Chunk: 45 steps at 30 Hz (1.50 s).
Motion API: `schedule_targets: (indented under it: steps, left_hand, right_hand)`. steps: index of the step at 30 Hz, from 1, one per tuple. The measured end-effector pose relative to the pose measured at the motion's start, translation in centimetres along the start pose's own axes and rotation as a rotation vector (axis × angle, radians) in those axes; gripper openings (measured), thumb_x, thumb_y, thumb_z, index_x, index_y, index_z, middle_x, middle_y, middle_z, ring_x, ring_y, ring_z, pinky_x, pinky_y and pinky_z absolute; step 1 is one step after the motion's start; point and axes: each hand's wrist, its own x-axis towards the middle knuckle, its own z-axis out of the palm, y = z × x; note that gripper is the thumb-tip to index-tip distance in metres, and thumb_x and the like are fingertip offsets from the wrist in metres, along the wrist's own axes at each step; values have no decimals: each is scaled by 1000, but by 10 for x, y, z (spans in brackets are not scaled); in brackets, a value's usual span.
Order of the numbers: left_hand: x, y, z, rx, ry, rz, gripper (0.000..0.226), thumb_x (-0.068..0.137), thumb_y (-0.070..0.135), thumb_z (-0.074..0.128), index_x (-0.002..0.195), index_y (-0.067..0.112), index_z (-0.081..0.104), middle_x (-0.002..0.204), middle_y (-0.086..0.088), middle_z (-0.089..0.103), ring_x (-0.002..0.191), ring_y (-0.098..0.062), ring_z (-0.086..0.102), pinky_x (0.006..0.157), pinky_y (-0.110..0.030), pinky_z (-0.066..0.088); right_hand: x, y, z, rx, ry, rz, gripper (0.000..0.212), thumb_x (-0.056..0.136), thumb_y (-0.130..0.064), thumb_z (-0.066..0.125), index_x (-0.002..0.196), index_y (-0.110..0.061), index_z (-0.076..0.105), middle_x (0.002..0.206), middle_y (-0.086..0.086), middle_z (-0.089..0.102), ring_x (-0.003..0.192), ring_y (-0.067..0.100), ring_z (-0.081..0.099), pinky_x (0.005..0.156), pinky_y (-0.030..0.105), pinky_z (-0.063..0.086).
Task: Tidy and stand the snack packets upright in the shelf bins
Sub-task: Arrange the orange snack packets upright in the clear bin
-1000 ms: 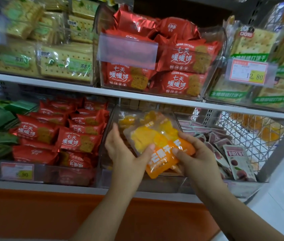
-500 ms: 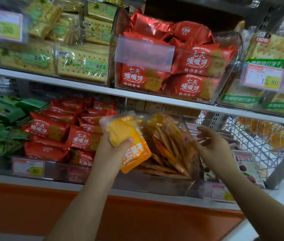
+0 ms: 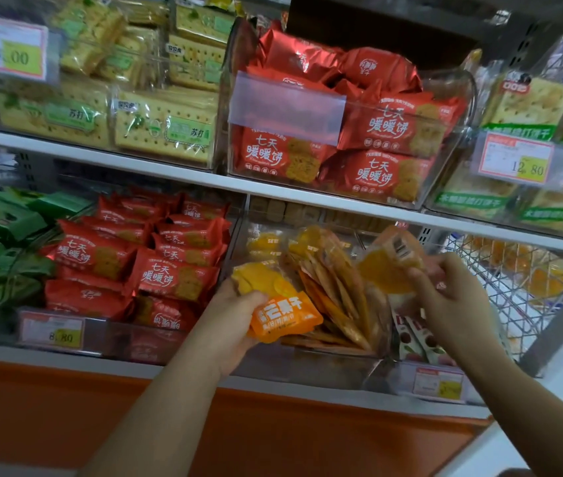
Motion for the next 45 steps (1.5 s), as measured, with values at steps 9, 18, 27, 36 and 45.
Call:
schedule_targets:
  steps: [9, 18, 27, 36, 45]
  left_hand:
    - [-8, -7, 16, -11, -162, 44, 63, 95, 5, 49, 140, 45, 32, 124, 5, 60, 85, -20, 71, 59, -33, 57]
    - [-3, -12, 13, 6, -131, 74, 86, 79, 27, 67, 146, 44, 16, 122, 5, 58, 93, -17, 69, 64, -31, 57]
    - [17, -8, -5, -22, 72, 204, 84, 83, 12, 69, 145, 44, 22, 132, -3, 54, 104, -24, 64, 89, -49, 52]
    - [23, -9, -10, -9, 89, 210, 86, 83, 14, 69, 146, 46, 19, 133, -1, 53, 104, -24, 64, 91, -50, 51]
    - [15, -8, -13, 53, 97, 211, 85, 87, 14, 64, 147, 44, 13, 134, 3, 50, 109, -24, 61, 95, -51, 48]
  right_hand:
    - [-29, -7, 20, 139, -306, -491, 25, 83, -13, 64, 97, -34, 60, 120, -20, 59, 111, -4, 58, 86, 13, 49]
    - [-29, -3, 35, -77, -567, -646, 39, 85, -17, 43, 116, -35, 57, 133, -21, 51, 129, -4, 39, 104, 10, 30]
    - [64, 20, 53, -348, -294, -149, 30, 92, -21, 55, 121, -18, 60, 118, 2, 64, 102, 23, 62, 82, 27, 46]
    - [98, 30, 86, -650, -199, -52, 18, 85, -27, 56, 82, -22, 72, 84, 0, 71, 82, 23, 64, 87, 33, 43]
    - [16, 27, 35, -141, -64, -571, 11, 80, -12, 68, 90, -15, 70, 93, -10, 64, 79, -8, 58, 75, 7, 47]
